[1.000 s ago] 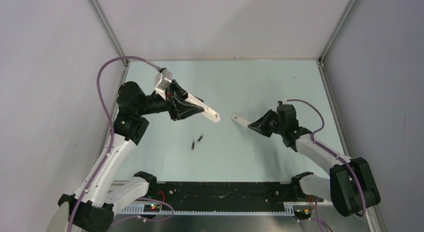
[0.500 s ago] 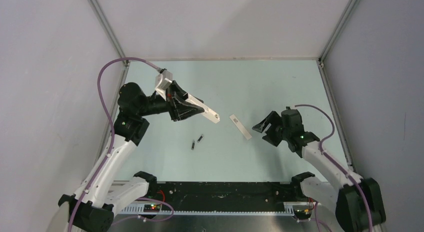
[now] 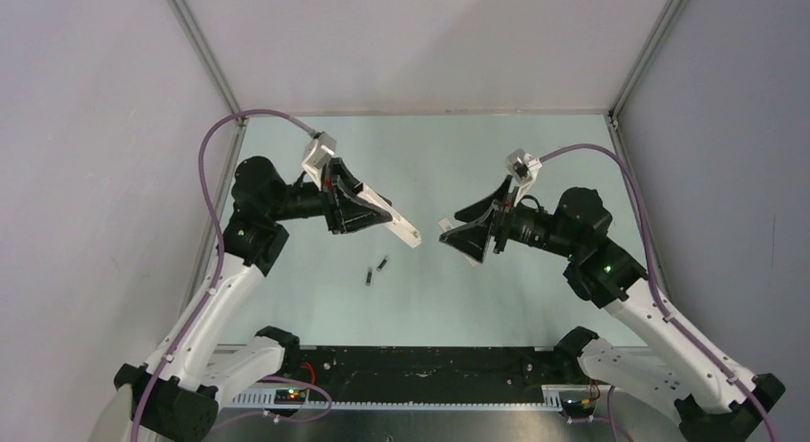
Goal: Load the batteries into the remote control
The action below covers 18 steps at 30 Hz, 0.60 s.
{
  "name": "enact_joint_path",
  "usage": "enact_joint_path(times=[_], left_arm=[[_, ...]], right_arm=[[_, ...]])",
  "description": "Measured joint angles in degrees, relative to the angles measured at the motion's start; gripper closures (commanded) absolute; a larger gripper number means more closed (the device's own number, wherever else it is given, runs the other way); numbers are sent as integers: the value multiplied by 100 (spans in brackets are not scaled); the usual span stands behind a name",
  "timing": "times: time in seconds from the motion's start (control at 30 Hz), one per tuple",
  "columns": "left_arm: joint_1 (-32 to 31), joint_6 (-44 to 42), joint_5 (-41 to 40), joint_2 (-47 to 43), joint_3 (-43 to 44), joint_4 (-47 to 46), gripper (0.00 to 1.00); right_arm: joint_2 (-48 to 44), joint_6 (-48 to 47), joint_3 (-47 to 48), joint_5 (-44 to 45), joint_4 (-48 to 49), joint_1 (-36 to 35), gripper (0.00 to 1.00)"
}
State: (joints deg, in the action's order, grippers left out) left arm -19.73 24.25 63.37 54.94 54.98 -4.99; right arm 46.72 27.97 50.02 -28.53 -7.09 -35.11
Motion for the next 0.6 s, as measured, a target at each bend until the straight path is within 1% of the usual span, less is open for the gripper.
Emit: enact_joint_path(times=[0.1,0.17,0.33,0.47,0.6], left_arm=[[-55,122,101,15,-96,4,100],[-131,146,190,15,-157,4,100],[-280,175,470,-52,-195,17,100],[-374,168,645,-219,-245,15,100],[-472,166,774,-264,-249,4,100]], right_arm=[[164,-608,498,-146,170,-588,13],[337,-920,695,-295,264,-809,13],[822,-1434,957,-695,258,-1051,13],[1095,-1808,1029,-785,15,-1360,13],[1207,-1991,1086,-809,-109,-1561,14]])
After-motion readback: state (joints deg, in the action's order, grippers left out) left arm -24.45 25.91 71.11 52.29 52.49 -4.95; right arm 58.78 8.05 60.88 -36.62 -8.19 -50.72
